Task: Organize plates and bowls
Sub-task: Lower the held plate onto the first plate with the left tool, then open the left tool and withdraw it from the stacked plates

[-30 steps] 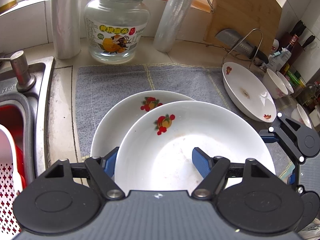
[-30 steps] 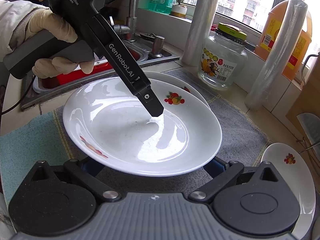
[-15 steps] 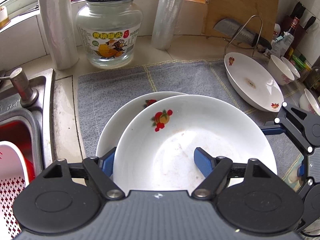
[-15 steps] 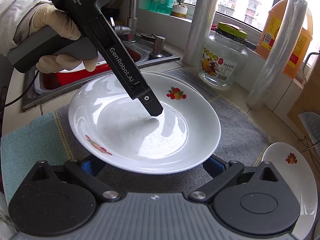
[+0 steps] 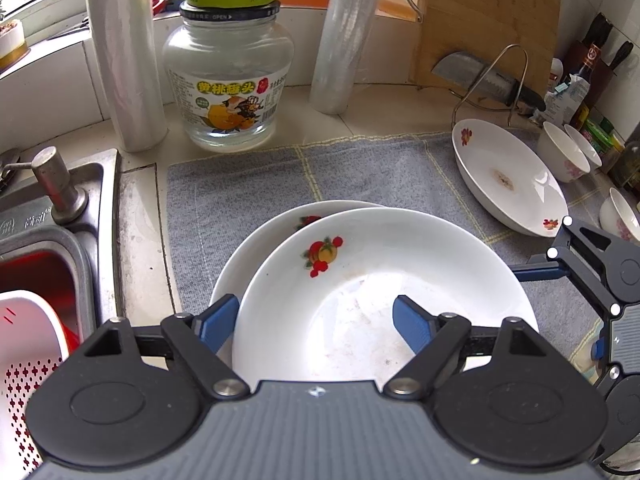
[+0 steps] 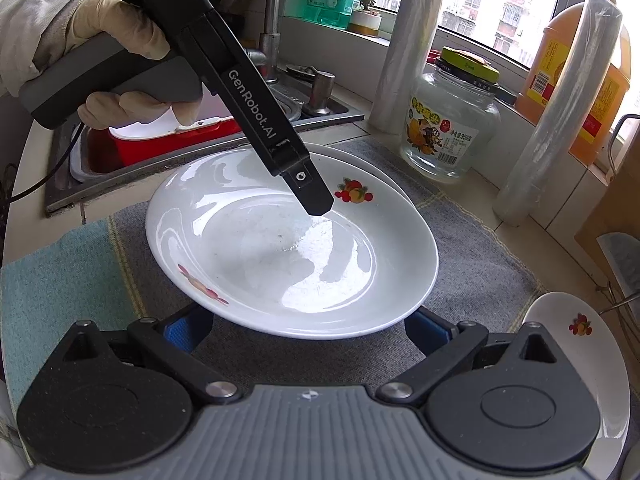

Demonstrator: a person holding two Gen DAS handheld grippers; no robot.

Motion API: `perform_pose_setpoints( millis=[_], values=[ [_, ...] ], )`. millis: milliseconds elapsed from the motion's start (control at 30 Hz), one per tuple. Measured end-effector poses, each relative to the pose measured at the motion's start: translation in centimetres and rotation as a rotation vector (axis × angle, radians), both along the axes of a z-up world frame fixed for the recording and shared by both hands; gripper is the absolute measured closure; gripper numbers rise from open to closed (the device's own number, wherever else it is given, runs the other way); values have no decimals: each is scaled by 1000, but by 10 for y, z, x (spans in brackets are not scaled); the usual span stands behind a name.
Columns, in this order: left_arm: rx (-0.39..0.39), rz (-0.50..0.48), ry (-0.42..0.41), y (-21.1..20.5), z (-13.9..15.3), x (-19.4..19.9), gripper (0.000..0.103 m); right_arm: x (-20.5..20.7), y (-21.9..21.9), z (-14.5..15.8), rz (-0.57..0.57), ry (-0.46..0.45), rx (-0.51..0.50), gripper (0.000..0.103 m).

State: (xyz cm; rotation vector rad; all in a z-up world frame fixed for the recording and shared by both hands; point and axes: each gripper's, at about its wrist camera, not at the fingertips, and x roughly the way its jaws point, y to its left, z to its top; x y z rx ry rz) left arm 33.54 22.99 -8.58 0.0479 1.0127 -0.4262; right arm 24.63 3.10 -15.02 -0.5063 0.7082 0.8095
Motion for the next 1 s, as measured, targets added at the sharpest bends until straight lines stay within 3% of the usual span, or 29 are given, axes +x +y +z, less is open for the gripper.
perform_pose_setpoints(
  millis=[267, 400, 500, 767, 1000],
  values=[
    [38, 18, -61, 2, 8, -5, 11, -1, 0, -1, 3, -1, -6, 0],
    [-6, 14, -71, 6, 13, -10, 10, -4, -1, -1, 0, 0, -7, 0],
    [22, 16, -115, 1, 17, -18, 8, -5, -5, 0, -17, 6, -6, 0],
    [125, -6, -241, -23, 30, -52, 4, -7, -28, 5, -123, 21, -6, 0],
    [150, -4, -308, -57, 41, -87, 4, -11, -56, 13, -277, 34, -12, 0]
  ],
)
